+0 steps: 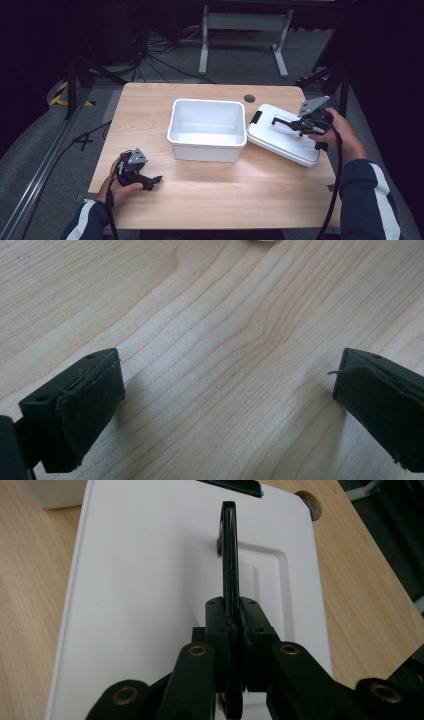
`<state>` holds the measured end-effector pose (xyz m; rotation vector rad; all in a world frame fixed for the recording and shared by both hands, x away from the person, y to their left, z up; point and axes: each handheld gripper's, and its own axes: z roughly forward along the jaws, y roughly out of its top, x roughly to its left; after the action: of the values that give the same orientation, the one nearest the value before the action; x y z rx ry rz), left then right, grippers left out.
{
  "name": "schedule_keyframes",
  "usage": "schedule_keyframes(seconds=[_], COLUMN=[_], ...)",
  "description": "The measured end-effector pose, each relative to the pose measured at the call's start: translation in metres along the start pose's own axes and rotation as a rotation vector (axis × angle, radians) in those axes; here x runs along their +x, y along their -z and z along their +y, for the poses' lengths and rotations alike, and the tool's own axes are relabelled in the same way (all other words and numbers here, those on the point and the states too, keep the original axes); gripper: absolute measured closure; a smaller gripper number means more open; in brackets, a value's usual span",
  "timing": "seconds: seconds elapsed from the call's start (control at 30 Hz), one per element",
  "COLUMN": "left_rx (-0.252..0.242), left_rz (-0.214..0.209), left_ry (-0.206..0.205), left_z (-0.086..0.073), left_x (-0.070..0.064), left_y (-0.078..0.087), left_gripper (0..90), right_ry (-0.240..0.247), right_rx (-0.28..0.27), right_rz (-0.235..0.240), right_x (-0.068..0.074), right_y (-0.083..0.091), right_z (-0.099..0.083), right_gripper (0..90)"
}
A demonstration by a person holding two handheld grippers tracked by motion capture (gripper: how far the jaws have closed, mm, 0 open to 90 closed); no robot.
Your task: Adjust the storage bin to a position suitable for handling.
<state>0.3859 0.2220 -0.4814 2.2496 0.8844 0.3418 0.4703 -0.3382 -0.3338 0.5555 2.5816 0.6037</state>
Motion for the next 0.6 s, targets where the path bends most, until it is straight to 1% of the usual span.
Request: schedule_keyframes(seconds=[0.13,0.17,0.23,0.33,0.37,0.5,0.53,0.6], left_rx=[-0.007,-0.005,-0.007,-0.007,-0.007,-0.007,-0.006,-0.006], left_rz=[0.002,0.003,0.002,0.003,0.003,0.003,-0.002,-0.002], left_ry=[-0.004,-0.004,-0.001,-0.003,-0.003,-0.003,0.008,0.01], left_z=[0.0,0.0,0.0,0.0,0.0,0.0,0.0,-0.001], left_x=[0.0,0.0,0.0,0.0,0.0,0.0,-0.001,-0.001], left_y=[-0.001,0.0,0.0,0.0,0.0,0.0,0.0,0.0], left_gripper=[0.6,0.6,0.5,0.6,0.5,0.6,0.5,0.6], right_ry=[-0.007,-0.007,-0.01,-0.011,-0.017,-0.016,-0.021,-0.021], right_rx=[0.007,0.007,0.009,0.022,0.024,0.024,0.026,0.03], right_rz=[0.011,0.011,0.023,0.026,0.032,0.041,0.045,0.052], right_x=[0.002,0.002,0.003,0.005,0.005,0.006,0.006,0.006], right_y=[-0.01,-0.01,-0.017,-0.026,-0.028,-0.032,-0.034,-0.036], right_z=[-0.002,-0.002,-0.003,-0.003,-0.003,-0.005,-0.005,-0.007], right_gripper=[85.0,85.0,84.9,85.0,84.9,84.9,84.9,84.8])
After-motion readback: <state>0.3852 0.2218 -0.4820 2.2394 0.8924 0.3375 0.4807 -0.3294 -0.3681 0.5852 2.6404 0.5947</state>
